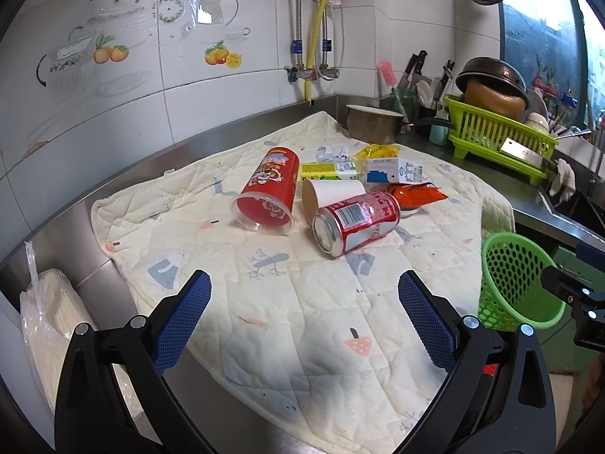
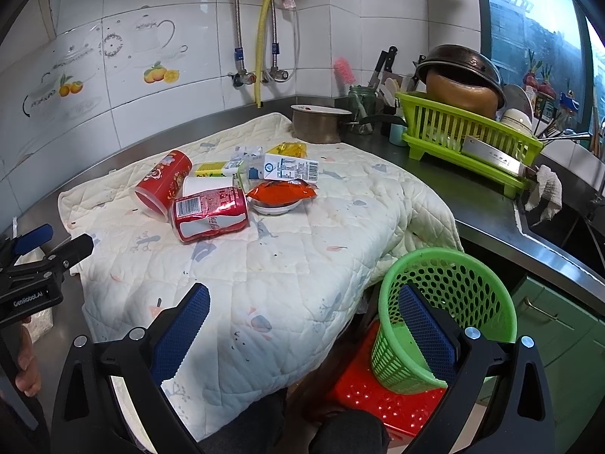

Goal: Collect trash
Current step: 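Grasp the red cup with the left tool while the right tool grasps the orange wrapper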

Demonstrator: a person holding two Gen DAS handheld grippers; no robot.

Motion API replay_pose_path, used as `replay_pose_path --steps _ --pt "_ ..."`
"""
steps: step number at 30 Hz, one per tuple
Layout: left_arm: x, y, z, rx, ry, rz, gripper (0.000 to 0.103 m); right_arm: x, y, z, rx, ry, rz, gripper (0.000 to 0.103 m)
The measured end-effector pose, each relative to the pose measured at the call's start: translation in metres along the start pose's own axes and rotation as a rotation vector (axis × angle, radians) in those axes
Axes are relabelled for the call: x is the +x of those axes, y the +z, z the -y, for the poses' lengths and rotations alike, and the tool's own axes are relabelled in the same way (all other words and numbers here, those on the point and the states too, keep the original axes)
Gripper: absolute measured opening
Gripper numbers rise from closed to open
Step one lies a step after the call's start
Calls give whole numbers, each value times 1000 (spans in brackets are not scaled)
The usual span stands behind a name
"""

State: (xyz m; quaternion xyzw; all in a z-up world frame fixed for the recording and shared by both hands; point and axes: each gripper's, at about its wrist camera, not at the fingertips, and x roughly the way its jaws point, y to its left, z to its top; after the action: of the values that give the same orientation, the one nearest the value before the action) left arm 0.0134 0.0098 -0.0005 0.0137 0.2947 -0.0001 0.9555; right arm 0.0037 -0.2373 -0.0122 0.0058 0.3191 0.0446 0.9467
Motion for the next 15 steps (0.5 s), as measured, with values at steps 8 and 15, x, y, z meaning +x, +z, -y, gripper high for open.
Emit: replay_pose_path --steps 8,15 --pt "29 14 -30 14 72 12 88 10 7 1 -13 23 -1 97" --pt "85 27 -69 -30 105 -53 67 25 15 -3 -39 49 -5 97"
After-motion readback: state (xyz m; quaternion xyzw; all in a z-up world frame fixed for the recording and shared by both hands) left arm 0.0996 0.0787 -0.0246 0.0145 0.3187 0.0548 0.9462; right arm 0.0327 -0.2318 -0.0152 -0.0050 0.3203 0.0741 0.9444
